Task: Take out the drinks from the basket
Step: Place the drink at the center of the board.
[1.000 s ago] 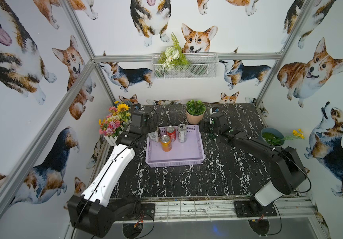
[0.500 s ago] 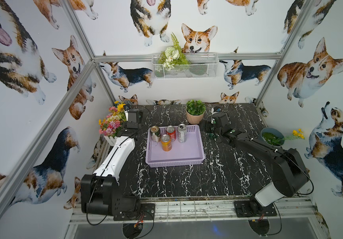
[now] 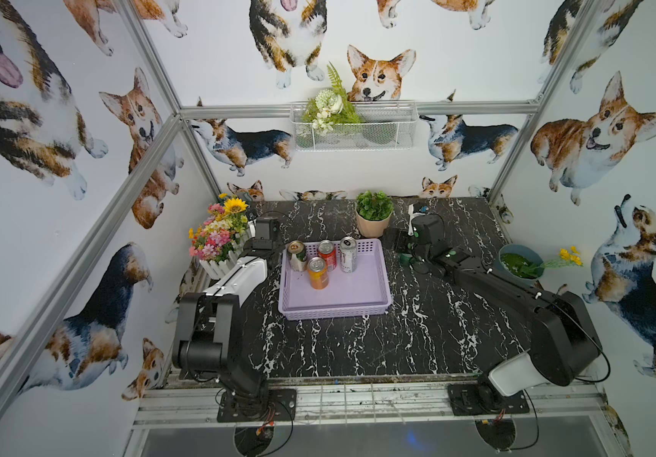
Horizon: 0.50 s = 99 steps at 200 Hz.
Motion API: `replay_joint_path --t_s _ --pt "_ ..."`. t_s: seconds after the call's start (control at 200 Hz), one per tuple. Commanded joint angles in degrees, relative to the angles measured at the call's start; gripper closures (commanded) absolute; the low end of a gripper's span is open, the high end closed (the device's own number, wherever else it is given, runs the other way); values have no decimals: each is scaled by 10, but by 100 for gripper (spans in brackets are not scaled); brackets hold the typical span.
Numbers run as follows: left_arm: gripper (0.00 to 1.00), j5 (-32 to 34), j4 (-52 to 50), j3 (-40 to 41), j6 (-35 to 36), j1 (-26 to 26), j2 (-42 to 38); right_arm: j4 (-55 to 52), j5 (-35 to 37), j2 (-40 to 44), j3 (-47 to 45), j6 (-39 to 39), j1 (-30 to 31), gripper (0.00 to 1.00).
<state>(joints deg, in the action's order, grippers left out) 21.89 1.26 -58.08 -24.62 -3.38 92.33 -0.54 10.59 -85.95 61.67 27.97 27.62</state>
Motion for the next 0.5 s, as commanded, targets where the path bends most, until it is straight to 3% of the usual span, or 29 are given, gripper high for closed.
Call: replay_joint_path --t_s 0.0,0.23,0.295,0.32,0.42,0.43,0.44,0.45,0.49 --pt "100 13 73 7 -4 -1 10 23 7 7 -5 3 0 3" --pt "100 14 106 40 -20 -1 9 22 8 7 -8 0 -1 3" --pt "89 7 93 30 -17 -1 20 23 8 6 -8 2 -1 3" --pt "84 7 88 25 -15 -1 23 24 8 5 -8 3 -1 3" --pt "39 5 77 20 -13 -4 39 24 5 4 -7 2 -1 3" --pt "28 6 77 21 -13 -4 38 24 5 4 -7 2 -1 3" --pt "10 6 77 22 -13 -4 37 24 5 4 -6 2 -1 3" --pt "2 7 78 23 -14 -4 36 23 4 4 -6 2 -1 3" --pt "0 9 78 27 -16 -4 32 22 4 3 -5 1 -1 3"
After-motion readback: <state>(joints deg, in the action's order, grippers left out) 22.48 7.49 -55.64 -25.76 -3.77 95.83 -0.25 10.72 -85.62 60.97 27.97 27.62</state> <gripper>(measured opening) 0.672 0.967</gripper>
